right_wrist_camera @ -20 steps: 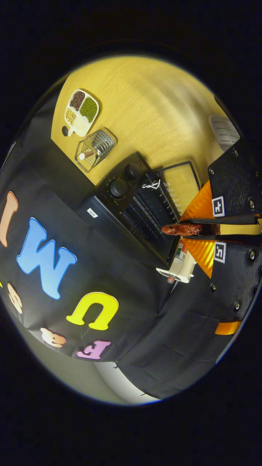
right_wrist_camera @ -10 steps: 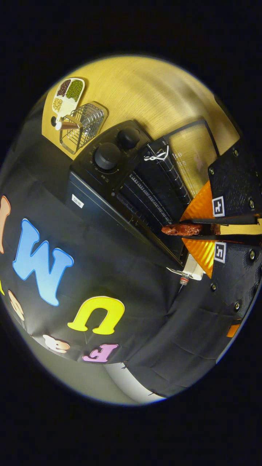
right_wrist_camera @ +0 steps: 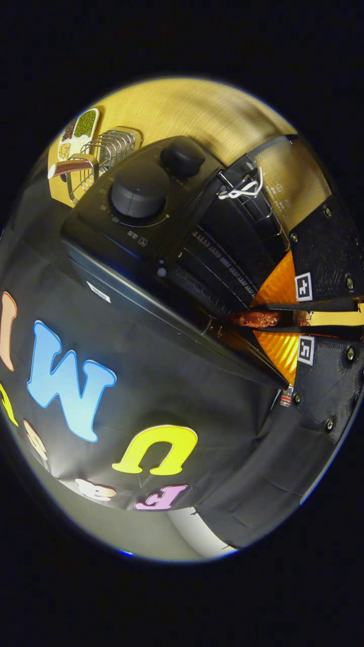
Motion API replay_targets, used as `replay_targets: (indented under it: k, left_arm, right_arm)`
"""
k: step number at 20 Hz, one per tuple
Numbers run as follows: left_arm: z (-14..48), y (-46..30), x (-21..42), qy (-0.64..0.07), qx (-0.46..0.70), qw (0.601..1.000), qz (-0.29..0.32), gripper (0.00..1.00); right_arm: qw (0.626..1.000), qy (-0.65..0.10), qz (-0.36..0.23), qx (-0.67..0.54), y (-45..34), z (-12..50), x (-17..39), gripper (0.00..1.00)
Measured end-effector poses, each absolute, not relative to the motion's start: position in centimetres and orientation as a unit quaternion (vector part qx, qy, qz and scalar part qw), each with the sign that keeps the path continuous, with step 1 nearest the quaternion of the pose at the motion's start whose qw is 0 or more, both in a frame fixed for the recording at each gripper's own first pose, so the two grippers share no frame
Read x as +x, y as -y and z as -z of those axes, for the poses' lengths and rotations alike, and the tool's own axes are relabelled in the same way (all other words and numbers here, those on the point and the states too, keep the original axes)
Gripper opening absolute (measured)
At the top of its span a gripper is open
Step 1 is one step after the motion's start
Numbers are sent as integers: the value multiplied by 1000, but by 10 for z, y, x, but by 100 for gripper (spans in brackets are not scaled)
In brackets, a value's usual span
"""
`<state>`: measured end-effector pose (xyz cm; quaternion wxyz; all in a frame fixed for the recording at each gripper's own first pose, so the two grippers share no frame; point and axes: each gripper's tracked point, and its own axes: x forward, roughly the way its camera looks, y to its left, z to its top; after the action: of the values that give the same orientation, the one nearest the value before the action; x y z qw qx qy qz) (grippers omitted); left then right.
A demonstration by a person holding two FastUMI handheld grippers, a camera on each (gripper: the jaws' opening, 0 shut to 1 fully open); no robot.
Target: Open the electric oven with the left hand, put the food in, and close the electric oven.
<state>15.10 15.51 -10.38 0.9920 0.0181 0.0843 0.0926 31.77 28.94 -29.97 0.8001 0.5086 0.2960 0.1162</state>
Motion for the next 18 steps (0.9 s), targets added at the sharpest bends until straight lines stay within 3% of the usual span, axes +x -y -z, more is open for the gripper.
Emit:
replay_targets:
  k: [6,8,9,10,12,13,15,16,18]
  left_arm:
    - [111,-157,158,-92,26,991,-90,97]
    - [110,-157,159,-89,29,992,-88,100]
    - [112,-157,158,-89,31,992,-87,97]
    - [114,-157,159,-91,31,992,-87,100]
    - [115,-157,160,-93,25,992,-86,96]
    - [114,-158,160,-92,23,992,-86,100]
    - [114,-157,160,-91,25,992,-84,100]
    - [115,-156,160,-91,28,992,-82,100]
    - [118,-151,162,-95,32,992,-80,100]
  right_arm:
    - [815,-291,-103,490,-300,321,327,11]
    - [828,-290,-103,469,-301,325,327,13]
    - [842,-297,-92,442,-298,334,328,13]
    - [853,-297,-87,419,-294,336,328,25]
    - [865,-301,-90,391,-294,338,327,31]
    - [872,-299,-92,378,-293,337,327,56]
    - [888,-291,-78,348,-280,328,328,77]
    - [894,-292,-72,333,-277,332,328,98]
    - [906,-281,-72,308,-267,325,324,98]
